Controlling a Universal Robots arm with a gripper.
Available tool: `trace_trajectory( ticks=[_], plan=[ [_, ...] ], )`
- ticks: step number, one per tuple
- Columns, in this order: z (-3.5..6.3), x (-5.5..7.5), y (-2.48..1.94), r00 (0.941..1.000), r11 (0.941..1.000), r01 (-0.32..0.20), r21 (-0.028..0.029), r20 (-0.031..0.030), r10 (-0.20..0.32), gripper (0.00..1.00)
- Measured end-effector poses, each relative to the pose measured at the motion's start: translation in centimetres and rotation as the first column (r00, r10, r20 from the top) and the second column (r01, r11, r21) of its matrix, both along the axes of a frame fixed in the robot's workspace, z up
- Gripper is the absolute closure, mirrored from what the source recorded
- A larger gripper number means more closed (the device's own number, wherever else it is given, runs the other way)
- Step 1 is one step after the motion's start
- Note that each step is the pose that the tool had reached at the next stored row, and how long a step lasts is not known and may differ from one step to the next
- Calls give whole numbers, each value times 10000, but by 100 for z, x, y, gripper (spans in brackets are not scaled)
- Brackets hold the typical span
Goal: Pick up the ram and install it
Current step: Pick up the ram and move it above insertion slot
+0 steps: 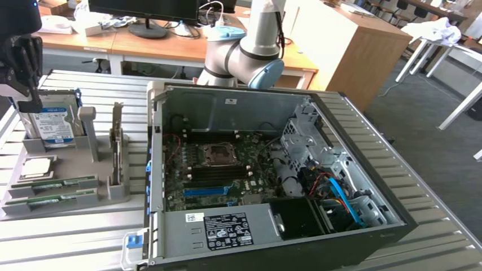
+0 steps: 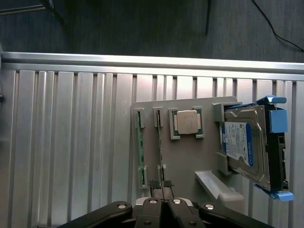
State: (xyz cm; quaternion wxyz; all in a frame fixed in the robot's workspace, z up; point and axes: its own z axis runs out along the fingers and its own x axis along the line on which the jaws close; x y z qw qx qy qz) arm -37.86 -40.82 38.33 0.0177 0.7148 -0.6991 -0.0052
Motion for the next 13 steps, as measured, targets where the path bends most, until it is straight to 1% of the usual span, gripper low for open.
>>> trace_trajectory(
  ticks=[13],
  plan=[
    [0,0,0,10000,10000,-1,0,0,1,89]
  ],
)
